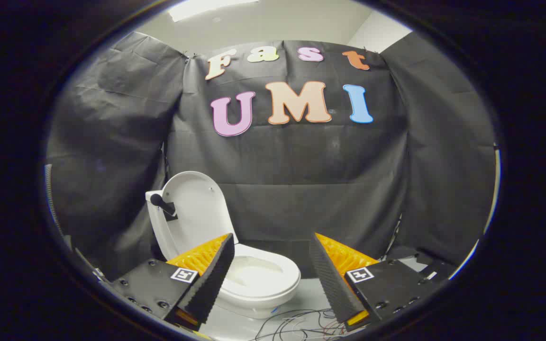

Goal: Open the toilet lid.

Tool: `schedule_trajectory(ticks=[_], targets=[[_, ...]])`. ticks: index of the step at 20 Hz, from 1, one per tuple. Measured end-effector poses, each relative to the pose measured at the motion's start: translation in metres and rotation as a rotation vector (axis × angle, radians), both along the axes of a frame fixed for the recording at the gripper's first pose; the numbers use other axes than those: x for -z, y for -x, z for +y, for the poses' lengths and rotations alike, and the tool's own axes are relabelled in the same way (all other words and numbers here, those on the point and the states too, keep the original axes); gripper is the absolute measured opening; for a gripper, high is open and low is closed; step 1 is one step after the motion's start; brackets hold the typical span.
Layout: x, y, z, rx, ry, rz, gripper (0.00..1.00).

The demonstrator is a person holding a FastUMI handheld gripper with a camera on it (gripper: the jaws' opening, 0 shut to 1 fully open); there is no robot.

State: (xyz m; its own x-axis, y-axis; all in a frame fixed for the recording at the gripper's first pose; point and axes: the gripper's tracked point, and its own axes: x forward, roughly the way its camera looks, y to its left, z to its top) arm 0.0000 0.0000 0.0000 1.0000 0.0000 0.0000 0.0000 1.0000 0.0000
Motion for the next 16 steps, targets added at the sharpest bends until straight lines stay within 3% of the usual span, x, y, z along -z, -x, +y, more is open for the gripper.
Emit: schedule_trajectory(ticks=[10,16], targets=[[-0.001,0.000,-0.002,0.003,0.000,-0.004,0.93],[0.012,-0.049,0.006,-0.013,0.008,0.056,0.92]])
